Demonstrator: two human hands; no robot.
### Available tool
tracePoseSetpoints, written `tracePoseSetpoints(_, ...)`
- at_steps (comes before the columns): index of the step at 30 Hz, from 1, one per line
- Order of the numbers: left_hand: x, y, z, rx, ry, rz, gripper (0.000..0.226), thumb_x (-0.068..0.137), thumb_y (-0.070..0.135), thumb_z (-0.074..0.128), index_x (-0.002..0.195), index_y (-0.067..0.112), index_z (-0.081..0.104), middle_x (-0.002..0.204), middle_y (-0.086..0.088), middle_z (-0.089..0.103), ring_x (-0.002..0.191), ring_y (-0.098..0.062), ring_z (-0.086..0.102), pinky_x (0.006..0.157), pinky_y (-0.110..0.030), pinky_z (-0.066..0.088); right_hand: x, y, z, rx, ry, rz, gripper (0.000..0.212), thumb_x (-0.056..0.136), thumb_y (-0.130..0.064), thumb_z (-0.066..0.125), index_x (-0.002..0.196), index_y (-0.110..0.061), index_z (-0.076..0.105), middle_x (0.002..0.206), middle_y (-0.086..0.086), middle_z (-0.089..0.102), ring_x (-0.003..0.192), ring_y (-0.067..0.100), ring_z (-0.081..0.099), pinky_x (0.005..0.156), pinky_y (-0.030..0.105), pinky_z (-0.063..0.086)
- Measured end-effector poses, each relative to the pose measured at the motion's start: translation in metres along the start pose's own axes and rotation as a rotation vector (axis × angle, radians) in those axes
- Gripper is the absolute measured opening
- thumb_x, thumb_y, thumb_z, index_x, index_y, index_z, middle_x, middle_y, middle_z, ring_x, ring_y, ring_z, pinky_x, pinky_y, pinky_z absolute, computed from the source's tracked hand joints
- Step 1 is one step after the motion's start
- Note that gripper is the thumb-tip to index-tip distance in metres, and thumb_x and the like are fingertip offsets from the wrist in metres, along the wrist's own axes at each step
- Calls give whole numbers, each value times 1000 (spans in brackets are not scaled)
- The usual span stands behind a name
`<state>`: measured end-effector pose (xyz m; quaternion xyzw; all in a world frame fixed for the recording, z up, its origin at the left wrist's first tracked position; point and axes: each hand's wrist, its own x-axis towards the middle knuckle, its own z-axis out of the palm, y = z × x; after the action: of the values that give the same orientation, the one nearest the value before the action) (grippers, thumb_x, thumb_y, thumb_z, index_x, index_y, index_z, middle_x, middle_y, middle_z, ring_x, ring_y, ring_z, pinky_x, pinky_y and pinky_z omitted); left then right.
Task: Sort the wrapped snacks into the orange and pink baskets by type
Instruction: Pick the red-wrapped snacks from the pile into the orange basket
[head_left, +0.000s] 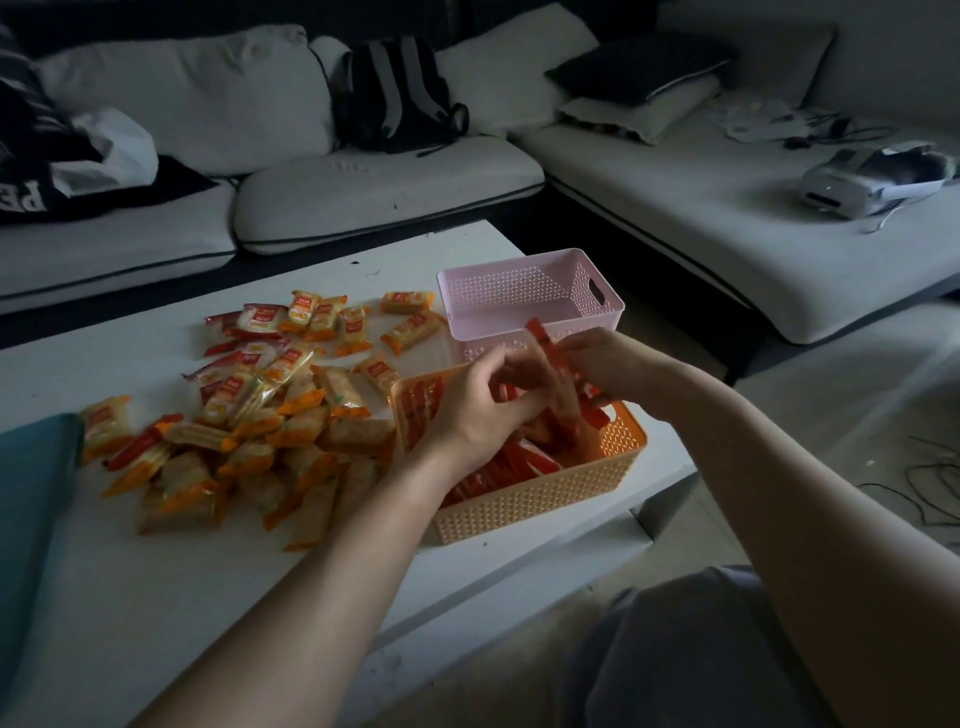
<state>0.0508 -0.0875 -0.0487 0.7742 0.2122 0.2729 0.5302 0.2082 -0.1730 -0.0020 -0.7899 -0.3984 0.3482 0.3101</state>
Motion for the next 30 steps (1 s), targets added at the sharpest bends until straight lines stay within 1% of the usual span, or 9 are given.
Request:
tracePoseSetpoints(3, -1, -4, 2, 123, 16, -12, 18, 87, 15, 76, 97, 26, 66, 95, 13, 71, 91, 10, 63, 76, -11, 47, -6, -4, 0, -16, -1, 43, 29, 101, -6, 46, 102, -9, 74, 87, 11, 75, 67, 20, 74, 60, 31, 61)
tracePoseSetpoints(5, -3, -5, 2, 226, -36, -29, 18, 88, 19, 74, 99, 31, 65, 96, 17, 68, 89, 13, 60, 75, -8, 47, -12, -3, 0, 7, -33, 96, 32, 103, -12, 40, 103, -6, 71, 89, 14, 76, 72, 25, 77, 61, 34, 63)
tracePoseSetpoints(9, -2, -7, -1, 359, -205, -59, 27, 95, 16, 66, 120, 26, 67, 113, 10, 72, 103, -3, 66, 89, -24, 55, -17, -2, -3, 30, -102, 171, 40, 105, -43, 41, 108, -13, 67, 98, 11, 75, 82, 26, 77, 71, 42, 64)
tracePoseSetpoints(12, -5, -4, -7, 438, -336, -78, 45, 92, 9, 61, 131, 32, 63, 123, 11, 71, 114, -6, 64, 99, -27, 52, -17, -2, -3, -164, -92, 124, 30, 102, -37, 52, 110, -13, 68, 95, 6, 75, 79, 21, 76, 65, 38, 65)
tracePoseSetpoints(17, -8, 4, -10, 703, -497, -121, 23, 87, 29, 68, 108, 38, 71, 117, 16, 69, 106, -4, 61, 100, -32, 51, -13, -4, -6, -378, 12, -18, 27, 98, -34, 63, 118, -17, 66, 97, 1, 68, 74, 18, 69, 49, 25, 58)
tracePoseSetpoints(21, -7, 7, -9, 859, -429, 40, 16, 93, 28, 66, 103, 36, 76, 110, 17, 73, 103, -6, 65, 97, -31, 52, -10, -2, 7, -665, -138, -24, 19, 97, -34, 64, 85, -19, 66, 75, -3, 67, 61, 9, 66, 56, 21, 56)
tracePoseSetpoints(24, -4, 9, -11, 883, -323, 137, 22, 93, 19, 65, 105, 34, 76, 115, 13, 72, 109, -12, 63, 94, -33, 53, -5, -1, 18, -840, -48, -89, 26, 95, -31, 62, 71, -20, 61, 63, -5, 58, 56, 10, 55, 63, 28, 57)
tracePoseSetpoints(27, -3, 6, -13, 851, -306, 187, 24, 91, 13, 66, 101, 32, 77, 116, 13, 67, 112, -12, 58, 89, -27, 48, -2, -1, 29, -837, -66, -84, 26, 93, -19, 64, 68, -18, 59, 63, -4, 59, 55, 9, 55, 55, 22, 49)
tracePoseSetpoints(30, -6, -4, -8, 816, -228, 212, 22, 88, 12, 69, 106, 24, 74, 118, 9, 61, 112, -15, 56, 86, -35, 53, 3, -1, 39, -746, -169, -19, 9, 94, -13, 65, 87, -9, 68, 76, 2, 69, 66, 13, 68, 62, 22, 57)
